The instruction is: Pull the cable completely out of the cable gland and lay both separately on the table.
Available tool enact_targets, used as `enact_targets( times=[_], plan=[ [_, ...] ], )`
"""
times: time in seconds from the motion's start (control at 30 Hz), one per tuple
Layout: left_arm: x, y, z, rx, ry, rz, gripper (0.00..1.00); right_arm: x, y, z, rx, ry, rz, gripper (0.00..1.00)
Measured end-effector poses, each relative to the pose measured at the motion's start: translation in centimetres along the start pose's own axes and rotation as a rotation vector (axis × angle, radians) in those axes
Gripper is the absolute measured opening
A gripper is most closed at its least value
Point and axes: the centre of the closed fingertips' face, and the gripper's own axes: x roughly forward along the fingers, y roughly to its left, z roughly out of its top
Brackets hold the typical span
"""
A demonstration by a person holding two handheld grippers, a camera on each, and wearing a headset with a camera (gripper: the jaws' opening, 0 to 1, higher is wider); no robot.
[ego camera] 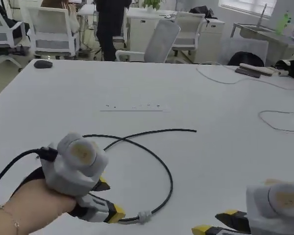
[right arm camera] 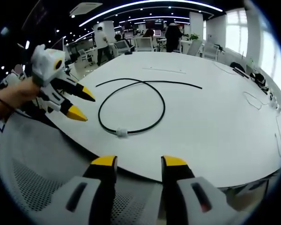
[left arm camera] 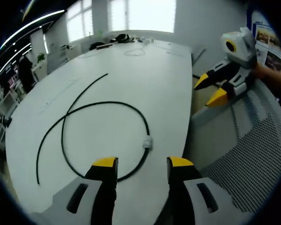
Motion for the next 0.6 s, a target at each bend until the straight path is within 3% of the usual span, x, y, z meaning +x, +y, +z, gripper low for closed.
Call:
enact_targets(
  times=[0.13,0.17,0.3,0.4,0.47,0.6],
  plan=[
    [3.2,-0.9,-0.1,-0.004,0.027,-0.068,0.41,0.0,-0.1,0.0,0.005,0.000,-0.006,0.37],
    [4.1,-1.0,-0.5,-0.003,0.056,-0.082,0.40,0.0,-0.1,-0.1,0.006,0.007,-0.007,0.37],
    [6.4,-1.1,-1.2,0.012,0.087,-0.103,0.36,0.1,0.1,-0.3,-0.008,0.021,0.003,0.36],
    [7.0,-0.8,-1.5,0.024,0.101,-0.105,0.36,0.1,0.1,-0.3,-0.011,0.021,0.000,0.34],
    [7.3,-0.8,-1.7,0.023,0.094,-0.118,0.35,0.0,-0.4,-0.3,0.010,0.017,-0.030,0.36],
    [7.6,-1.0,-1.9,0.095,0.099,-0.139,0.34,-0.2,-1.1,-0.2,0.038,0.004,-0.077,0.38]
  ],
)
